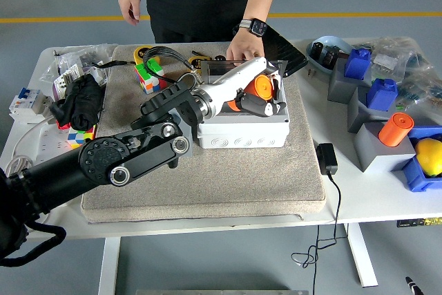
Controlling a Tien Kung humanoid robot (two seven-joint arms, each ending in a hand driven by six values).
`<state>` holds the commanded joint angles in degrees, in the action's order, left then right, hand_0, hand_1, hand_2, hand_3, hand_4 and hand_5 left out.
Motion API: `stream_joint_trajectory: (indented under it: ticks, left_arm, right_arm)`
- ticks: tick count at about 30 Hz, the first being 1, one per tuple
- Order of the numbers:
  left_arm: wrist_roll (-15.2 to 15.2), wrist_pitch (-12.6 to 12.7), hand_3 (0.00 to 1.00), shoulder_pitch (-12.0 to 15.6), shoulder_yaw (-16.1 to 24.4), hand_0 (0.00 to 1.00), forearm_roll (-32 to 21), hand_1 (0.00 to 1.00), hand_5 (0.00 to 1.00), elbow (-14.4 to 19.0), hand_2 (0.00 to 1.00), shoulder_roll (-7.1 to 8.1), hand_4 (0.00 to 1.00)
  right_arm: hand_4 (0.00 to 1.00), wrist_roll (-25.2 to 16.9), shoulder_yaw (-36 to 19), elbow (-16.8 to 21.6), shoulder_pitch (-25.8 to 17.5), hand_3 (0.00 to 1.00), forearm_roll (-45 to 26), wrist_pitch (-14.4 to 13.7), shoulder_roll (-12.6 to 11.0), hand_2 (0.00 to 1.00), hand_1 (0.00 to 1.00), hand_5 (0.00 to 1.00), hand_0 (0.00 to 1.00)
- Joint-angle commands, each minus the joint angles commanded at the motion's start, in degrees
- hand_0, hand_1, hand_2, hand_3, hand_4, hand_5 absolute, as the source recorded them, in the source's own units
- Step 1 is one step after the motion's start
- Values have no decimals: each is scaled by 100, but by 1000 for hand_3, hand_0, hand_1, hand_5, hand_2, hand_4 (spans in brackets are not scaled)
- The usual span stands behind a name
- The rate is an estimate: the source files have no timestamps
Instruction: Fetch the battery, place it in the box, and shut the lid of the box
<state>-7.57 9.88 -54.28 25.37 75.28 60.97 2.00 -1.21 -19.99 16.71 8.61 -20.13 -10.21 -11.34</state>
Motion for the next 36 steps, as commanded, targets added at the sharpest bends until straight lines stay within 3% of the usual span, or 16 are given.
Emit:
stream_joint_trajectory:
  ticks: [2,3,8,9,14,15,16,26,27,32,33,36]
  left_arm:
    - [-124,-10,162,-132,-118,219,-18,154,2,-201,139,-129,2]
    - [-210,-7,165,-213,-191,228,35,157,2,-323,138,-200,243]
    - [-416,-10,165,-469,-427,228,47,157,2,-824,138,-200,243]
    - [-433,-6,179,-507,-471,225,15,167,2,-929,144,-200,365]
    - [-469,38,179,-631,-669,225,-81,167,2,-1233,144,-200,365]
    - [-466,42,201,-644,-701,236,-90,185,2,-1275,176,-200,464]
    - [-459,36,201,-655,-750,236,-91,185,2,-1347,176,-200,464]
    - [-347,30,223,-645,-875,240,-332,197,2,-1373,193,-200,498]
    - [-312,50,258,-650,-872,254,-362,218,2,-1377,216,-200,621]
    - [-315,8,258,-654,-872,254,-340,218,2,-1415,216,-200,621]
    - [-317,-10,417,-654,-878,291,-328,333,2,-1420,326,-200,854]
    - [-291,-100,417,-645,-905,291,-262,333,2,-1430,326,-200,854]
  right_arm:
    - [998,-1,8,-2,2,598,-8,-7,0,655,667,623,726]
    - [998,-2,10,-1,4,598,-6,-10,-3,654,667,623,726]
    - [998,1,52,1,10,598,-18,-15,-11,654,667,623,726]
    - [998,2,64,1,11,598,-22,-15,-13,654,667,622,726]
    - [998,4,98,6,19,598,-21,-22,-20,654,667,622,726]
    - [998,5,107,5,21,597,-24,-22,-21,654,667,622,726]
    - [998,5,116,6,24,597,-23,-25,-22,654,667,622,726]
    - [998,-6,75,23,38,597,20,-42,-29,654,667,622,726]
    - [998,-7,73,27,41,595,32,-45,-32,654,667,622,726]
    - [998,-7,94,31,50,595,35,-49,-35,654,667,622,726]
    - [998,-8,93,32,50,596,36,-50,-35,654,667,622,726]
    - [998,-11,86,37,49,596,45,-55,-35,654,667,622,726]
